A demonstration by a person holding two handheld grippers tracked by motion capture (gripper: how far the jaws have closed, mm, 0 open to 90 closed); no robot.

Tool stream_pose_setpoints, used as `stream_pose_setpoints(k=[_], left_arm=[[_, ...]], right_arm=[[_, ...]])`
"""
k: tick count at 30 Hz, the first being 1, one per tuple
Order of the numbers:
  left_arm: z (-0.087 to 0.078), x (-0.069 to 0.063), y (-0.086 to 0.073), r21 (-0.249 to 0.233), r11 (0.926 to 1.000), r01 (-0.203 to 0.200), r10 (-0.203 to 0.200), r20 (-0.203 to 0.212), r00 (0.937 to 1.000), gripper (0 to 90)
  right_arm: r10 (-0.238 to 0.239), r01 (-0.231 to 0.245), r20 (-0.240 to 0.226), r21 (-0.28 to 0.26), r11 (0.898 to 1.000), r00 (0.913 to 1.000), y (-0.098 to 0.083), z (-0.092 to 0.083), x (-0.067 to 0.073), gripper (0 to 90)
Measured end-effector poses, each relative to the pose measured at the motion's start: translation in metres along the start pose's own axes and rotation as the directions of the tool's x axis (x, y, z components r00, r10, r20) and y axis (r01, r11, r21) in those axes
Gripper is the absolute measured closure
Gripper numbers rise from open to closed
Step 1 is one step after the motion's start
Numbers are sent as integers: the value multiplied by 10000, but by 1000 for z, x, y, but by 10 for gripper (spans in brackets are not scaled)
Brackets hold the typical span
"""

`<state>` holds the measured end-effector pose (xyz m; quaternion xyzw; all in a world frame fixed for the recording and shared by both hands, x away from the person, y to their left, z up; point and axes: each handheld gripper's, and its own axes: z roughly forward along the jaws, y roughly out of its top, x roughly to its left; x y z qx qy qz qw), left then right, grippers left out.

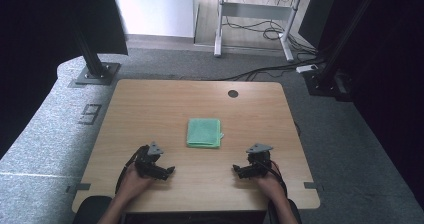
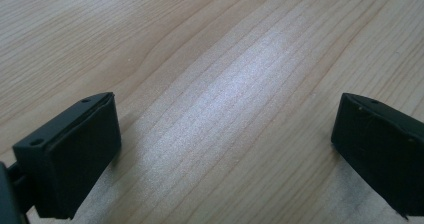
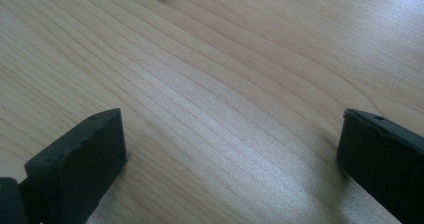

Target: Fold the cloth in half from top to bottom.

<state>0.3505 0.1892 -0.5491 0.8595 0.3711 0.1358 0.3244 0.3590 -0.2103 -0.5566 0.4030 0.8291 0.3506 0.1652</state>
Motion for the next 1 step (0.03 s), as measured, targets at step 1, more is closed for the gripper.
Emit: stream_pose_setpoints(k=[1], left_arm=[[0,0,0,1,10000,-2,2,0,10000,0]], right_arm=[[-1,1,-1,-1,10000,10000,0,0,0,0]])
